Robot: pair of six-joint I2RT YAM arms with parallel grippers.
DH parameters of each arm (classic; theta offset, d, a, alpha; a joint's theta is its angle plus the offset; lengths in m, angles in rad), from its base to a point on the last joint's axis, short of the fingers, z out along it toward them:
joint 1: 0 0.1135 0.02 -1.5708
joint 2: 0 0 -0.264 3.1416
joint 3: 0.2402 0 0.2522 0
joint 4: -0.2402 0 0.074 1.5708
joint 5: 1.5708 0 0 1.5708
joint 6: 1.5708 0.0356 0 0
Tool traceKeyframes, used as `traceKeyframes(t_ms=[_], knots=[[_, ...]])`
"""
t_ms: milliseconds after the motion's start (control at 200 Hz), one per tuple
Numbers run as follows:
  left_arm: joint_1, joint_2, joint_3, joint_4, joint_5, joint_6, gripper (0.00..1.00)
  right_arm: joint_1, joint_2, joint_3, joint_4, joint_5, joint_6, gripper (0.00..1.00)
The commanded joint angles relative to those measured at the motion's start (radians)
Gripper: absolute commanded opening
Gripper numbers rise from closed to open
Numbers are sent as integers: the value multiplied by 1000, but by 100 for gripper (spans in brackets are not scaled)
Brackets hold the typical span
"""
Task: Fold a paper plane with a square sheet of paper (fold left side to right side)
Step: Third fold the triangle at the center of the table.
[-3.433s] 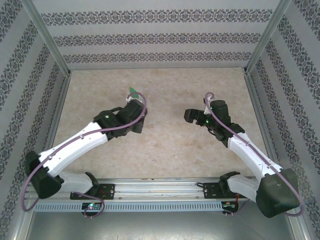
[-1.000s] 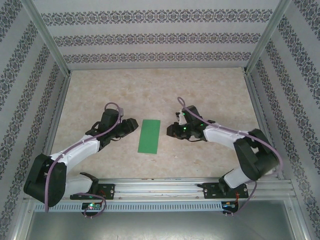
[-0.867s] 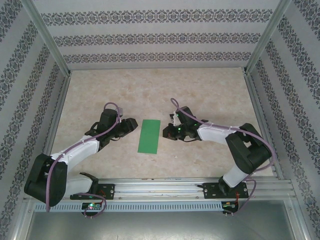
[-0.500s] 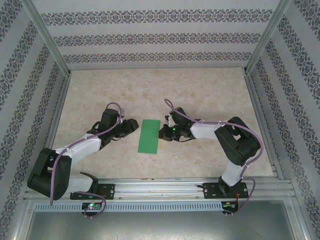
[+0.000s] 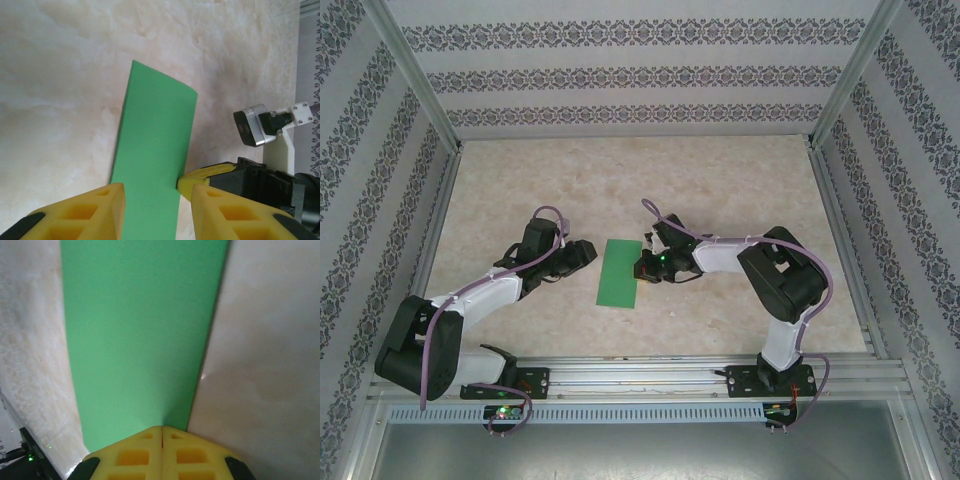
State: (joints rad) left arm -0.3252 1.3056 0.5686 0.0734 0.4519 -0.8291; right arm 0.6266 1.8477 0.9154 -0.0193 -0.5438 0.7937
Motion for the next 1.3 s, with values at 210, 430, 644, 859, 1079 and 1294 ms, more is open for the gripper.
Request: traceKeyframes(t_ms=[210, 430, 644, 859, 1079, 1294], knots=[[-6, 31, 31, -93, 93, 3, 39, -12, 41, 49, -148, 74, -111, 0], [-47, 104, 61, -151, 98, 19, 38, -20, 39, 49, -143, 72, -123, 0], [-71, 158, 83, -168, 77, 27, 33, -25, 37, 44, -139, 70, -126, 0], [-77, 196, 105, -182, 71, 40, 33, -29, 33, 33, -127, 64, -125, 0], [-88, 235, 108, -167, 78, 40, 32, -32, 32, 33, -125, 62, -126, 0], [-100, 272, 115, -161, 84, 40, 32, -34, 35, 34, -125, 59, -125, 0]])
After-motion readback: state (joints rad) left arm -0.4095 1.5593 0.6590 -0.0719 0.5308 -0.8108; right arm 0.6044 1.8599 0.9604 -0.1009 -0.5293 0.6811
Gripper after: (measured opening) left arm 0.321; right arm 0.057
